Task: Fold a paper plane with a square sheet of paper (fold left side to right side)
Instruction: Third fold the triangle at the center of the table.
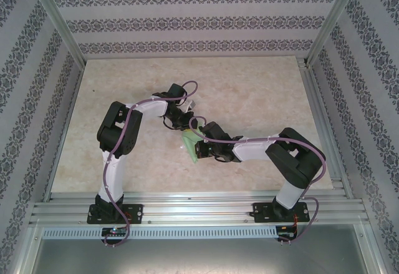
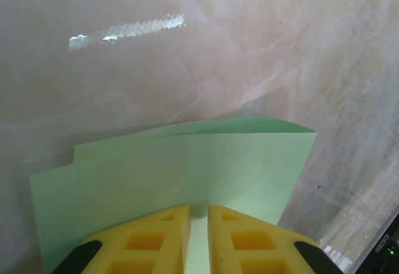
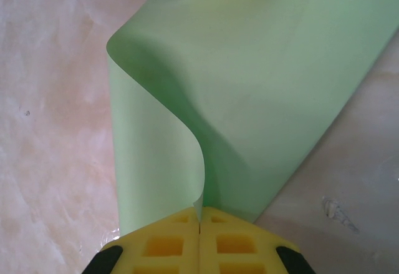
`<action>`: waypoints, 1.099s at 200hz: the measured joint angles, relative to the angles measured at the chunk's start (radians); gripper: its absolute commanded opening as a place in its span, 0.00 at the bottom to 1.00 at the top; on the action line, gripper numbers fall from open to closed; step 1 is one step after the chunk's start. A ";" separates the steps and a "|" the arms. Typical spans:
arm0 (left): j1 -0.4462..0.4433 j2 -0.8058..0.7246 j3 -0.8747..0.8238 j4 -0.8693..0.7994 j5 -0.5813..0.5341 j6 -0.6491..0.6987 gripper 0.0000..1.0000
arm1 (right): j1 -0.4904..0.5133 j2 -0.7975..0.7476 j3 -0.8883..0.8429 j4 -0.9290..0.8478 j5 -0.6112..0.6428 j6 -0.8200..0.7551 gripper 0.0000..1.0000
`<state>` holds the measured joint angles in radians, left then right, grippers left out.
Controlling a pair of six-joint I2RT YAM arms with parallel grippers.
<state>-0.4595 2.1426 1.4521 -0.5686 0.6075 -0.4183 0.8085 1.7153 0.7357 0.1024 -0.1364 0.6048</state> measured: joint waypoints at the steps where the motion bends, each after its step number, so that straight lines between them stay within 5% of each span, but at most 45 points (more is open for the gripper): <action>1: 0.000 0.000 0.000 0.000 0.000 0.000 0.16 | 0.000 0.000 0.000 0.000 0.000 0.000 0.00; 154: 0.000 0.001 0.000 0.000 0.001 0.000 0.16 | -0.006 0.001 0.000 -0.001 0.000 0.000 0.00; 220: -0.007 0.001 0.058 -0.072 -0.026 0.036 0.30 | -0.003 0.006 0.002 -0.005 0.000 0.000 0.00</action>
<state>-0.4667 2.1437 1.5101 -0.6411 0.5816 -0.3824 0.8051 1.7214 0.7372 0.0978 -0.1364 0.6048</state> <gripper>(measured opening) 0.267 0.046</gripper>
